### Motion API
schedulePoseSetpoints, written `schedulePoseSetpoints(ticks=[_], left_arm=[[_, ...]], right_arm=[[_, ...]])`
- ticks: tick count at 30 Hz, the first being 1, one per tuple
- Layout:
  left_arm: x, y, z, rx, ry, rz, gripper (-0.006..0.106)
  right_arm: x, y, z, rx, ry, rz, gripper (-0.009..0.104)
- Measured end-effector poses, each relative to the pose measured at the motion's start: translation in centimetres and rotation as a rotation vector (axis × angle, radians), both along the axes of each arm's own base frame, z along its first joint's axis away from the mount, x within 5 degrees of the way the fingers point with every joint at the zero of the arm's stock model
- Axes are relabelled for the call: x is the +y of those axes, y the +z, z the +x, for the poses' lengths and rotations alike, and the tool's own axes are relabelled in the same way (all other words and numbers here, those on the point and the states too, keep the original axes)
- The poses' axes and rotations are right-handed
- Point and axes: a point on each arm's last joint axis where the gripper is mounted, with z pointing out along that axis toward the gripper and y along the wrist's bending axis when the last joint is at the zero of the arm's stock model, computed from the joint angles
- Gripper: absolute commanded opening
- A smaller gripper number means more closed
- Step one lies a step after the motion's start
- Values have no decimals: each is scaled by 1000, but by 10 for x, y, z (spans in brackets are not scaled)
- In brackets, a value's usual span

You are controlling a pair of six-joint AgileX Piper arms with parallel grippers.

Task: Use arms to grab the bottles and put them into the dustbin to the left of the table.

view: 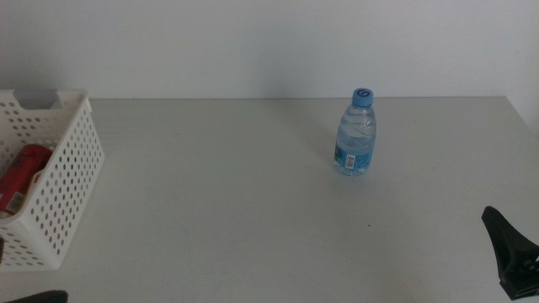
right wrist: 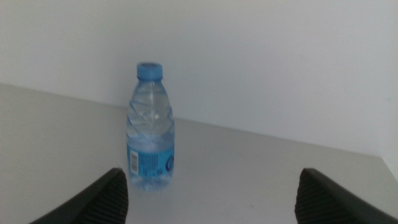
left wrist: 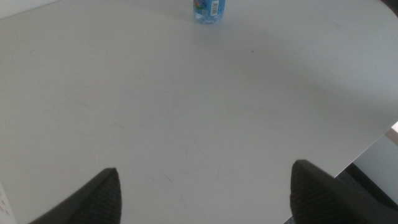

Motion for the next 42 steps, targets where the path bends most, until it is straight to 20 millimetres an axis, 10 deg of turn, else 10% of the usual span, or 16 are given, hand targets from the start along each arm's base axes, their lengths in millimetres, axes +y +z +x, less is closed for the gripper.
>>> schedulePoseSetpoints(ticks=[16,42], left_arm=[[0,0,0,-3,3,5,92],[0,0,0,-2,3,5,92]], right_arm=[[6,-51,36,278,31,145,71],[65,-42,178,102,361,100,89]])
